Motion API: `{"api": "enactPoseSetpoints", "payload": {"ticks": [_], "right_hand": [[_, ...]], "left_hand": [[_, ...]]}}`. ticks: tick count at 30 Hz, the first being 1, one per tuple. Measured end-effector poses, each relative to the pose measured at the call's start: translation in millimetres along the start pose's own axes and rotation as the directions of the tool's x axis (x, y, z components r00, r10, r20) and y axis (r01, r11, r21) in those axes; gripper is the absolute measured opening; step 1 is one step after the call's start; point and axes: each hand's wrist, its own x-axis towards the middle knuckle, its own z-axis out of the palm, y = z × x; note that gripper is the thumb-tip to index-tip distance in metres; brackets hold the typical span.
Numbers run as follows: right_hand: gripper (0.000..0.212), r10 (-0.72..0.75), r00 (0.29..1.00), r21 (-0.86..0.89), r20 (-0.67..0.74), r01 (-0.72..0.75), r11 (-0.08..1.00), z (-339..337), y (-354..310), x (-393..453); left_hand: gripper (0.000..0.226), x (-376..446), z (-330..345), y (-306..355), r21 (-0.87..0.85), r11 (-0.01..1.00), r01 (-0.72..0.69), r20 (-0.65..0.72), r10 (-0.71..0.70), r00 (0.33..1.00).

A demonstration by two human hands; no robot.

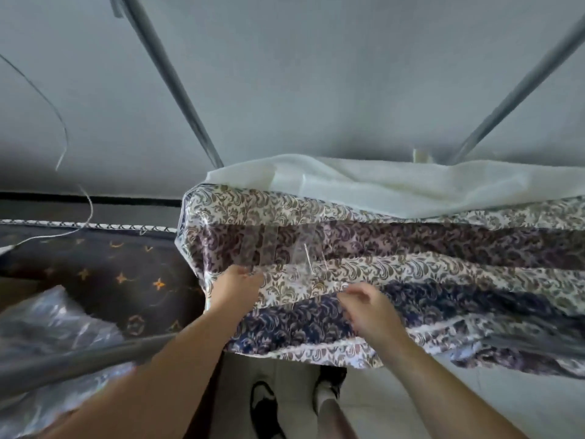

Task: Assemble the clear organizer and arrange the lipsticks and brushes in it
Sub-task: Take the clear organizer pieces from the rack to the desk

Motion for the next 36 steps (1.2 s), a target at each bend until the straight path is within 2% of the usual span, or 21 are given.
{"api": "enactPoseSetpoints", "payload": {"ticks": [4,6,8,10,13,15,16,19,21,23,26,29,36], "right_hand": [[0.026,0.071,0.997,-0.169,-0.007,-0.072,0.983,20.2,-7.7,88.0],[0.045,0.086,0.996,-0.21,-0.008,-0.086,0.974,32.0,-13.2,121.8],[0.075,0.106,0.994,-0.257,-0.011,-0.105,0.961,41.5,-17.2,150.5],[0.102,0.14,0.99,-0.308,-0.023,-0.141,0.941,50.2,-21.7,172.4],[0.121,0.188,0.981,-0.323,-0.039,-0.19,0.927,64.7,-25.2,191.0],[0.117,0.215,0.975,-0.325,-0.048,-0.219,0.92,72.5,-25.1,196.8],[0.106,0.218,0.975,-0.326,-0.045,-0.221,0.919,76.3,-24.8,199.9],[0.054,0.164,0.987,-0.252,0.001,-0.158,0.955,88.1,-18.6,209.0],[0.035,0.128,0.991,-0.184,0.032,-0.12,0.976,92.7,-16.3,208.8],[0.034,0.107,0.993,-0.125,0.046,-0.101,0.987,94.0,-12.4,207.3],[0.042,0.086,0.992,-0.046,0.091,-0.082,0.996,92.6,-7.8,203.7],[0.04,0.031,0.993,-0.002,0.112,-0.031,1.0,83.6,-8.9,197.8],[0.04,-0.065,0.989,0.013,0.131,0.064,0.998,22.6,-27.7,163.8]], "left_hand": [[0.069,52.2,26.6,13.4,0.153,0.986,0.061,-0.101,-0.046,0.994],[0.073,73.2,36.9,13.7,0.194,0.978,0.072,-0.175,-0.038,0.984],[0.084,91.4,45.5,11.0,0.234,0.969,0.075,-0.206,-0.026,0.978],[0.096,107.8,51.2,7.8,0.266,0.96,0.083,-0.196,-0.031,0.98],[0.104,120.4,59.8,4.3,0.273,0.958,0.084,-0.137,-0.048,0.989],[0.1,124.8,64.7,5.2,0.279,0.956,0.085,-0.118,-0.054,0.992],[0.096,127.2,67.1,6.5,0.276,0.957,0.084,-0.107,-0.057,0.993],[0.069,134.2,74.0,9.7,0.25,0.965,0.074,-0.065,-0.059,0.996],[0.05,138.2,79.0,9.2,0.145,0.987,0.068,-0.031,-0.065,0.997],[0.04,140.2,83.5,6.8,0.014,0.998,0.061,-0.003,-0.061,0.998],[0.033,138.6,85.2,5.5,-0.119,0.992,0.043,0.042,-0.039,0.998],[0.023,132.6,82.5,6.6,-0.221,0.974,0.042,0.104,-0.019,0.994],[0.014,89.4,44.2,27.8,-0.434,0.899,-0.053,0.19,0.148,0.971]]}}
